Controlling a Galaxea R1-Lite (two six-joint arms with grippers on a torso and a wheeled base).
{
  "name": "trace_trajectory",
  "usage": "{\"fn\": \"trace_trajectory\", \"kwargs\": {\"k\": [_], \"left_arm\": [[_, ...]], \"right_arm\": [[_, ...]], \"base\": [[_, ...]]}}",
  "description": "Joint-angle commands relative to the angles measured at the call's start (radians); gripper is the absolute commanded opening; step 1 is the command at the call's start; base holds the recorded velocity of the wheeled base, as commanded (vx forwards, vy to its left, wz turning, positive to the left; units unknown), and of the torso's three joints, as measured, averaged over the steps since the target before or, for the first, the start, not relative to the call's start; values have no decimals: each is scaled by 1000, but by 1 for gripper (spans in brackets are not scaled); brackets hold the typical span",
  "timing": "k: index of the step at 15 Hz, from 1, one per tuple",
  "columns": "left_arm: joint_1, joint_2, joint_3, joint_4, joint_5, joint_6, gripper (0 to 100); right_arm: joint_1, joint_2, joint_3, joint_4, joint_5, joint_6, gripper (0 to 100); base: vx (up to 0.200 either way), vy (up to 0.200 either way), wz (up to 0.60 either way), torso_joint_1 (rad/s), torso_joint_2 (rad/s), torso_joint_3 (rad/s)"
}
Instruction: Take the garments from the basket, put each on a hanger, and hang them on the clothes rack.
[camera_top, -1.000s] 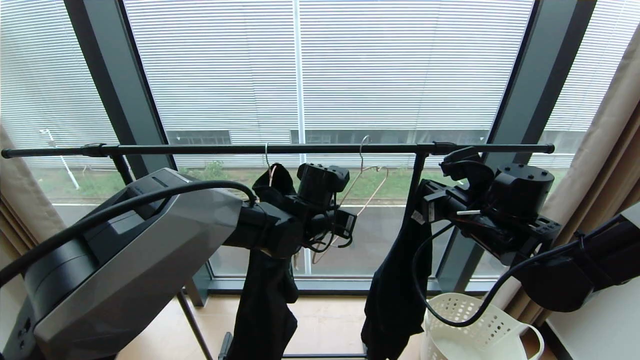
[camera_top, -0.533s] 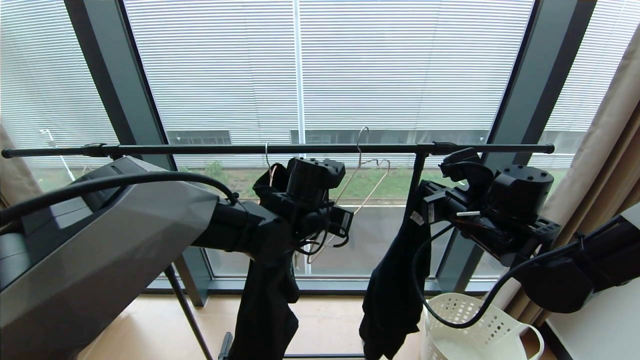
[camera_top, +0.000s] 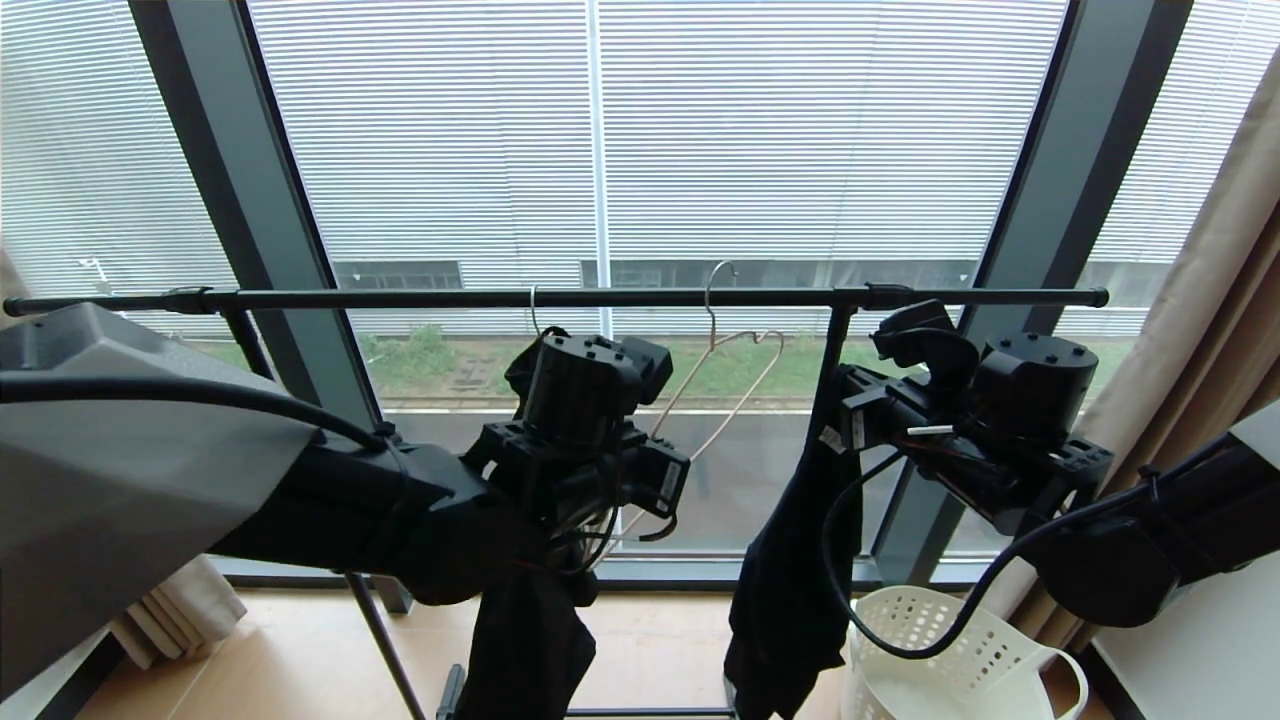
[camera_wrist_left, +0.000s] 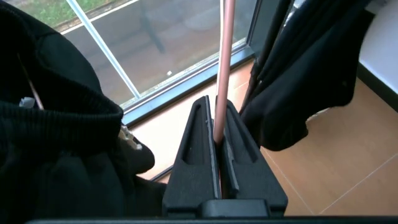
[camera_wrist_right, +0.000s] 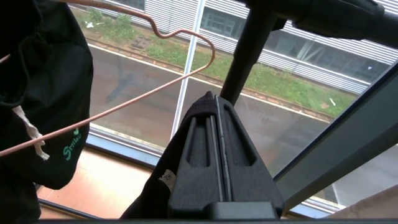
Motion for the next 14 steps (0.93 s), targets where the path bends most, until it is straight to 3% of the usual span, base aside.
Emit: {"fn": "trace_trajectory", "kwargs": {"k": [1, 7, 14], "left_arm": [[-10, -97, 105, -33, 2, 1, 0], [-10, -298, 362, -38, 0, -2, 0], [-26, -402, 658, -203, -7, 20, 0]], "right_arm": [[10, 1, -2, 1, -1, -1, 0], [11, 4, -11, 3, -14, -2, 0], [39, 39, -39, 3, -124, -28, 0]], "base": [[0, 0, 0, 0, 0, 0], [0, 0, 0, 0, 0, 0], [0, 0, 0, 0, 0, 0]]}}
